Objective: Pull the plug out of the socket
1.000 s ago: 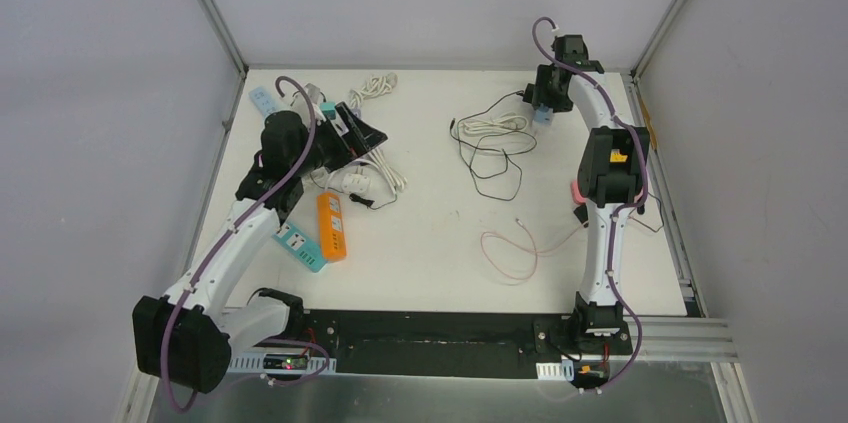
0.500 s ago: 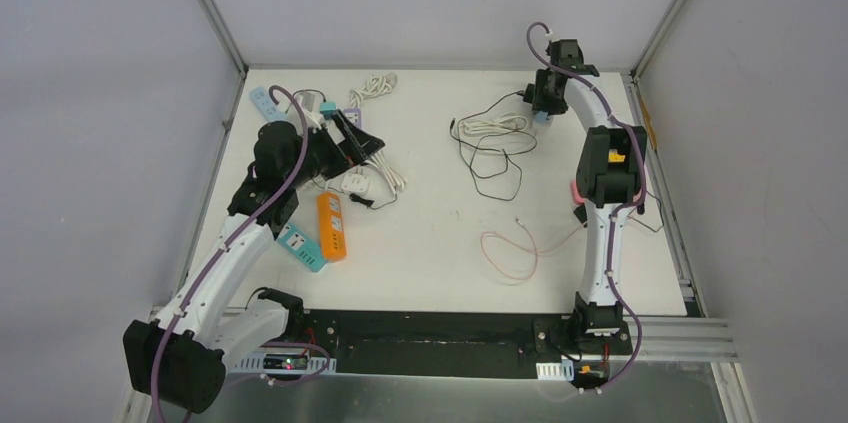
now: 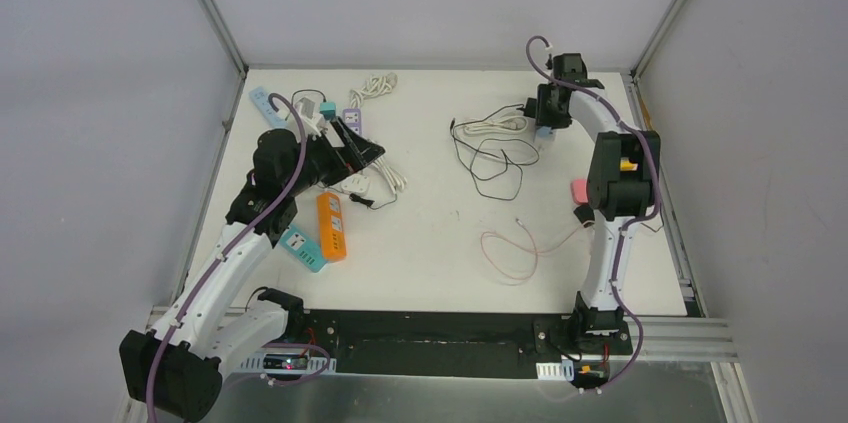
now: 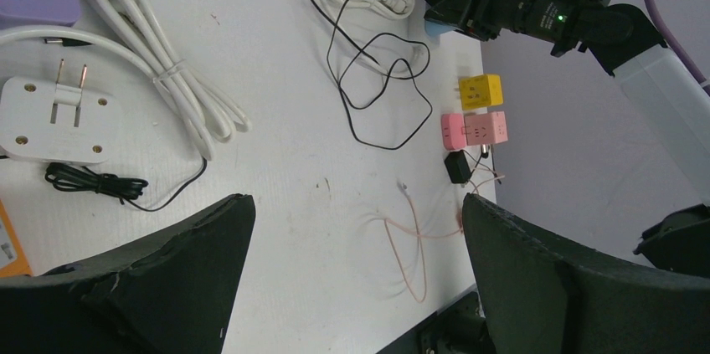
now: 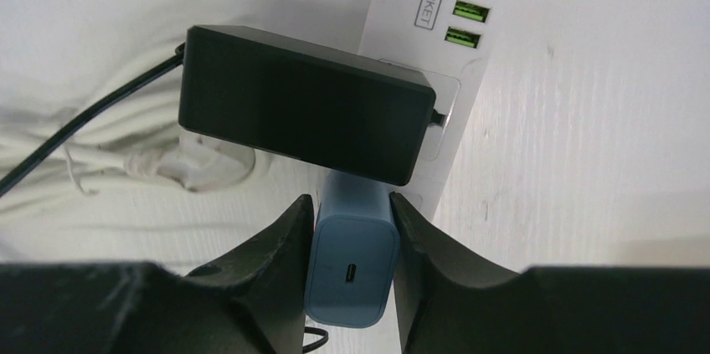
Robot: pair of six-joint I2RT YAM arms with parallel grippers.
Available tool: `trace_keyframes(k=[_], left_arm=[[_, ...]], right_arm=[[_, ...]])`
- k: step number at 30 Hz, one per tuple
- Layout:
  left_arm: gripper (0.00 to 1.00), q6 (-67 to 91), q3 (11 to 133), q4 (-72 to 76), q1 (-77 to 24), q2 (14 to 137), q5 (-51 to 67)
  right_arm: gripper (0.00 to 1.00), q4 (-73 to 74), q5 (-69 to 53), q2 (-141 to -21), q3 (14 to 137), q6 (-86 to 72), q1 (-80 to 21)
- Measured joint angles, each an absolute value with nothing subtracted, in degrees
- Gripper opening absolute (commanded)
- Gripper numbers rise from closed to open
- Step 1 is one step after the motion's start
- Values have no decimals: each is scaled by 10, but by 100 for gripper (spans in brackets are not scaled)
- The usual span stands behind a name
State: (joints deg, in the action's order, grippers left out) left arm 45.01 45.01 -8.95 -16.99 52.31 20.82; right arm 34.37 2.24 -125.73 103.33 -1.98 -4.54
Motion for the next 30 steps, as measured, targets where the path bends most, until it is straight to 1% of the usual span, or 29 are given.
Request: trace_keyframes(k=[13, 22, 30], left_arm=[[97, 456, 434, -90, -174, 510, 206], [97, 456, 431, -90, -177, 508, 210], [97, 456, 417, -90, -187, 498, 211]], right_arm=[[14, 297, 12, -1127, 840, -25, -44], [13, 259, -45, -1018, 698, -45, -36], [14, 236, -80, -974, 636, 9, -91]])
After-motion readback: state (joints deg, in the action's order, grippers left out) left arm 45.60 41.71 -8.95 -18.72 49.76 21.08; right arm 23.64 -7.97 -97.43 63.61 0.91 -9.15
